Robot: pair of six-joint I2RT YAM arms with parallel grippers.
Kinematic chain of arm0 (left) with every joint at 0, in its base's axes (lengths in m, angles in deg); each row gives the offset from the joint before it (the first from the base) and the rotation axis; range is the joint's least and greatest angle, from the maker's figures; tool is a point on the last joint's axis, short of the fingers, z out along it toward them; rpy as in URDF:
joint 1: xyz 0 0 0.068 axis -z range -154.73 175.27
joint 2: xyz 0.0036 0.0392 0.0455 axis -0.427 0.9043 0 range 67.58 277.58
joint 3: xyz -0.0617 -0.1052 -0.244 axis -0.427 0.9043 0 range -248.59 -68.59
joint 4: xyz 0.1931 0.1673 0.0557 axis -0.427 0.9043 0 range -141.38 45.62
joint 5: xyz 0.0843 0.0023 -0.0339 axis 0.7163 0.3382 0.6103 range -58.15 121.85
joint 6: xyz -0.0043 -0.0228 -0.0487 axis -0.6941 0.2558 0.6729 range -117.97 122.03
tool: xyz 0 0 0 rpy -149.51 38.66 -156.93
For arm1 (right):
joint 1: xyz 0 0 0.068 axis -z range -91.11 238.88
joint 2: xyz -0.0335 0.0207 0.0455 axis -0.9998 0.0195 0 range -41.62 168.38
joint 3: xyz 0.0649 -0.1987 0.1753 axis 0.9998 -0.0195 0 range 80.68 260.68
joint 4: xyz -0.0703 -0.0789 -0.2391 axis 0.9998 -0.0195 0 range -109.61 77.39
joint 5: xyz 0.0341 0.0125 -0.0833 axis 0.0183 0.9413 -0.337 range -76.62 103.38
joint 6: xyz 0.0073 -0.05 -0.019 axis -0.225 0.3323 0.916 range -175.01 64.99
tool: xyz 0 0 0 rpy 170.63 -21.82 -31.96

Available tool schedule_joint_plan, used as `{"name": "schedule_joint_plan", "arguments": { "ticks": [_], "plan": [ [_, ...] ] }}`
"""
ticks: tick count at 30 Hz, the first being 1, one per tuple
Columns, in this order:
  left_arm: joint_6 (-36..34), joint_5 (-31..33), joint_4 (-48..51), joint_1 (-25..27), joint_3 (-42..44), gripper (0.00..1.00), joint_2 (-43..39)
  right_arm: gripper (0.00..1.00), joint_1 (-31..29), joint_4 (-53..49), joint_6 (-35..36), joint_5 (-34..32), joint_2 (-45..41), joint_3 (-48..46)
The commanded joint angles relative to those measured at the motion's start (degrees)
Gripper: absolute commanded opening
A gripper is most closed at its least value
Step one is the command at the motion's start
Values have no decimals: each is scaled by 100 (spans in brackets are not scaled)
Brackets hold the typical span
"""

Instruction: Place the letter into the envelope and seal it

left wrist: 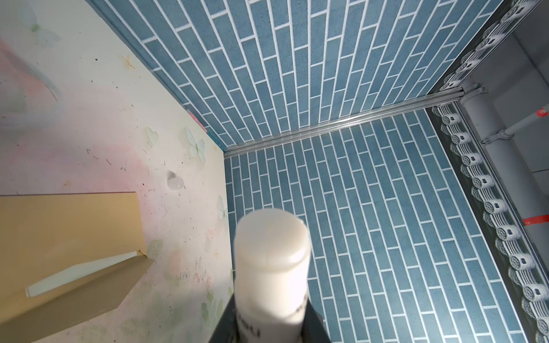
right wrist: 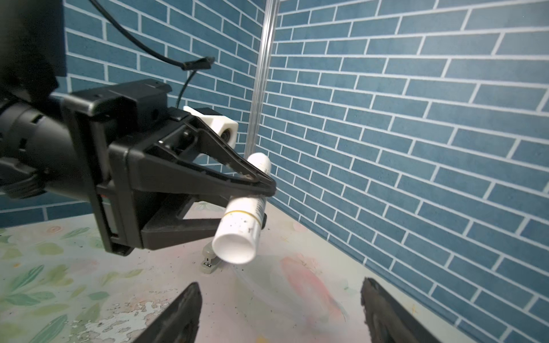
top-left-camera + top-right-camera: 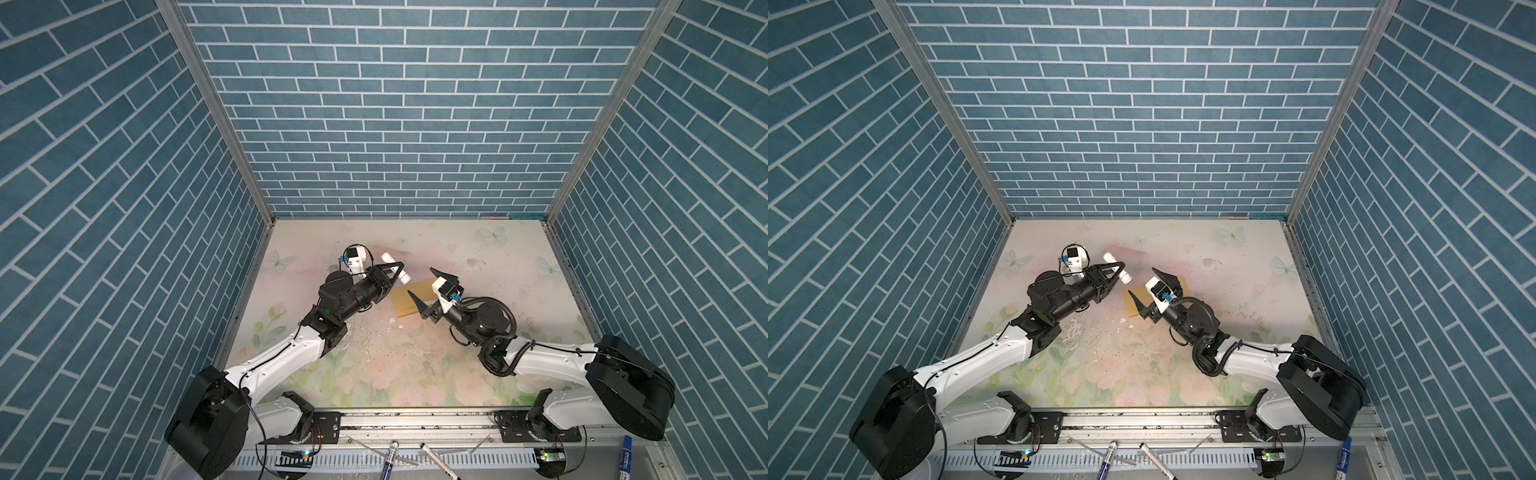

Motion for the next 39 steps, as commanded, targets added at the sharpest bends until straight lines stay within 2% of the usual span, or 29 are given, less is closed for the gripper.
{"name": "schedule_joint_plan", "arguments": {
  "ticks": [1,11,17,23,28,37,39],
  "plan": [
    [320,-136,-291,-38,-156,0,8,78,-29,1046,538,284,304,191],
    [362,-146,-359,-34,-134,0,46,64,-131,1189,493,458,868,822],
    [380,-146,-432,-39,-104,0,46,50,-155,1189,467,385,1048,997],
    [415,-164,-525,-39,-104,0,32,45,-152,1189,432,365,1172,1111],
    [438,-179,-585,-33,-69,0,41,33,-163,1189,423,325,1218,1196],
    [463,-140,-683,-38,-14,0,38,0,-181,1189,431,189,1279,1232],
    [436,-128,-727,-36,1,8,46,0,-183,1189,416,131,1255,1217]
  ]
}}
